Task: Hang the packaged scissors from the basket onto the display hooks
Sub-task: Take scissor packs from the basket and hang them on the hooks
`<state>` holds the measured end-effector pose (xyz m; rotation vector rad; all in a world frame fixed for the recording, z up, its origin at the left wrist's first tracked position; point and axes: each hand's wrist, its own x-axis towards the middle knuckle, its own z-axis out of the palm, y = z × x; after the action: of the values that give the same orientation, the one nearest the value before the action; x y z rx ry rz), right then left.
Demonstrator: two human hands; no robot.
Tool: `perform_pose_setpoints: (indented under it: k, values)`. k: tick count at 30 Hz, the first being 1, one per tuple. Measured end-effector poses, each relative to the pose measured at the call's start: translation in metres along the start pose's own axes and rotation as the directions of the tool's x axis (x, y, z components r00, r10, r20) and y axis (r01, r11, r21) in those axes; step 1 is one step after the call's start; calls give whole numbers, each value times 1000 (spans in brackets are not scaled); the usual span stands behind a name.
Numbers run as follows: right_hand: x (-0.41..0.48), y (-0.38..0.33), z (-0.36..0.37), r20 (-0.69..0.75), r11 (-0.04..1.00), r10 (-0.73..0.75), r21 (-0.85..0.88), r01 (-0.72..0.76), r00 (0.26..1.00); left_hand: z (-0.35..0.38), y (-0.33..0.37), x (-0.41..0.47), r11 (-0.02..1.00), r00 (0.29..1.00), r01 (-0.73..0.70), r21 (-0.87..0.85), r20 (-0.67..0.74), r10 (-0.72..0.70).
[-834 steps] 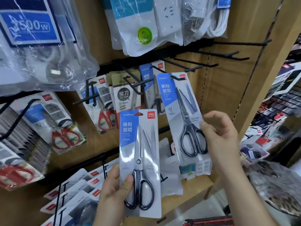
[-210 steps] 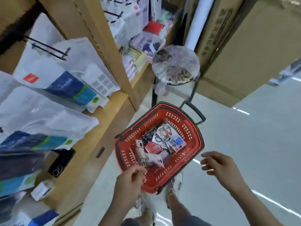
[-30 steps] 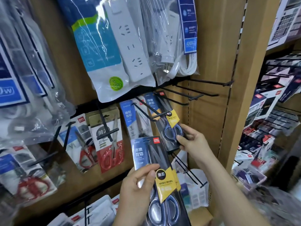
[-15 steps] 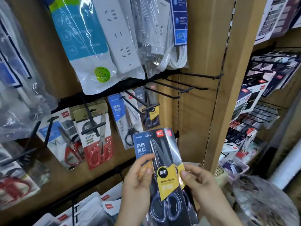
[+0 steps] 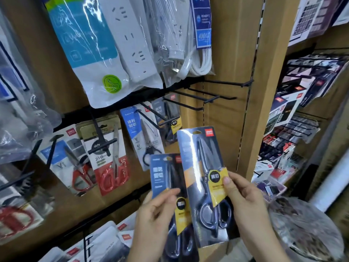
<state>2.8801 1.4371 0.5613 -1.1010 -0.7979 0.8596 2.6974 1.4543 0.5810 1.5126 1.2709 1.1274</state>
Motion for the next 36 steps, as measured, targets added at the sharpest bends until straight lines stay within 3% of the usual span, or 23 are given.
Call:
perform_pose_setpoints:
  k: [4,9,15,19,23,27,30,33,36]
  values:
    - [-3,-2,7,90,1000,-25,-6,25,996,19,4,-2,999,997,-36,-13,71,37]
    - [-3,-3,-9,306,997,75,-42,-65,949,24,6,8,985,1000,27,-172,2,-27]
    - [-3,7,-19,52,997,-58,-38,60,997,35,7,7,964,985,113,-242,158,-76]
    - [3,-2,-28,12,988,-153,-9,153,988,37,4,3,964,980,128,-232,182,-87]
    - [17,-4,-32,-22,991,-128,-42,127,992,38,-1,3,993,962,98,-70,261,-76]
    - [24,-10,-29,13,994,-98,-44,99,995,34,-2,3,993,949,80,-90,311,-49]
    - [26,-14,-29,29,997,-69,-31,70,997,29,2,6,985,973,57,-161,229,-18]
    - [30,-12,-32,56,997,-46,-65,50,997,24,18,22,993,995,-34,-115,87,44]
    - [34,-11,-35,96,989,-66,-124,78,993,28,43,55,992,999,-30,-126,25,33]
